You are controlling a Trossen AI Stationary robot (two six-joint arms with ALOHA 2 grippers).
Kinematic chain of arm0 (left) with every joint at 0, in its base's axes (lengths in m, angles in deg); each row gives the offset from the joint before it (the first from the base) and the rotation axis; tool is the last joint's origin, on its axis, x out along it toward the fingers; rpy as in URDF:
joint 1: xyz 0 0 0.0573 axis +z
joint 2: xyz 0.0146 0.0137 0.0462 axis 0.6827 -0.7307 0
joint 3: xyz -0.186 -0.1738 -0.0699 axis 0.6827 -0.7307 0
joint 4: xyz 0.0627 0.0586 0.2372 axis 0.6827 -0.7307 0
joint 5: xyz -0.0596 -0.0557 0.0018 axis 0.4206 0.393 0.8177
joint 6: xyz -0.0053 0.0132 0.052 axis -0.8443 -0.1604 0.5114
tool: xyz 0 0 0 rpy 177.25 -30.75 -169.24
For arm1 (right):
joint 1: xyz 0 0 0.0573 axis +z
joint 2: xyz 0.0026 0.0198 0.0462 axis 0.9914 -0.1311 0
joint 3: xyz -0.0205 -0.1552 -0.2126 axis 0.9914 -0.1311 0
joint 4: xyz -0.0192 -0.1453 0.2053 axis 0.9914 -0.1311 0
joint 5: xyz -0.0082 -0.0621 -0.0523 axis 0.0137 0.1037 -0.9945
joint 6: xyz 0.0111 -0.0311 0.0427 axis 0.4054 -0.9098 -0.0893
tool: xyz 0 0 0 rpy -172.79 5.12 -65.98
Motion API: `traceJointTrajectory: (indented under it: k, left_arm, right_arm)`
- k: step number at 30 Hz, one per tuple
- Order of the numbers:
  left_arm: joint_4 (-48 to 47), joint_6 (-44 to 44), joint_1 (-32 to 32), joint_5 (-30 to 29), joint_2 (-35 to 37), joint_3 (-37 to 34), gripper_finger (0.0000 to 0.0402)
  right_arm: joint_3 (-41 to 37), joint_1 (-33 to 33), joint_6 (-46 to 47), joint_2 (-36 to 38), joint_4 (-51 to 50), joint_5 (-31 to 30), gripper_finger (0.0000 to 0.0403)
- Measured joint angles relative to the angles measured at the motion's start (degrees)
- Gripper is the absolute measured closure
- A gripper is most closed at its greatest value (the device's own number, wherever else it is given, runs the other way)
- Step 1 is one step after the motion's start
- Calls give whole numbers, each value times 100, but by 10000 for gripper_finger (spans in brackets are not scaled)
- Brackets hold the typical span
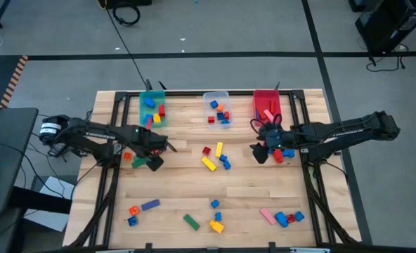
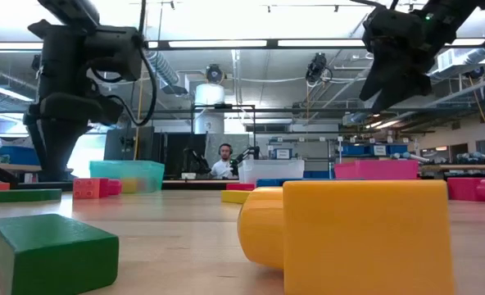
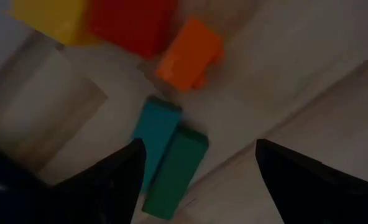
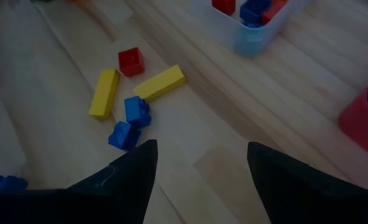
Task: Sort blocks by size
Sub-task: Put the green block into the red bin
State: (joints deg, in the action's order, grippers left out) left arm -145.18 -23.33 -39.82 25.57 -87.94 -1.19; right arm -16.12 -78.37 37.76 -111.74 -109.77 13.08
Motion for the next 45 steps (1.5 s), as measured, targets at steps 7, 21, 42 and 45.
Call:
traceJointTrajectory:
  k: [7,21,42,45]
  left_arm:
    - [231,-263,-249,390,-4,-491,95]
    - [1144,-573,-594,554,-7,-703,132]
    - [696,956,-915,697,-7,-559,133]
    - [664,1133,-915,693,-7,-449,133]
  right_arm:
    - [1,0,-1,0,170,0,139]
    - [2,0,-1,0,296,-2,139]
    - [1,-17,-1,0,420,-2,139]
    - [2,-63,-1,0,428,-2,139]
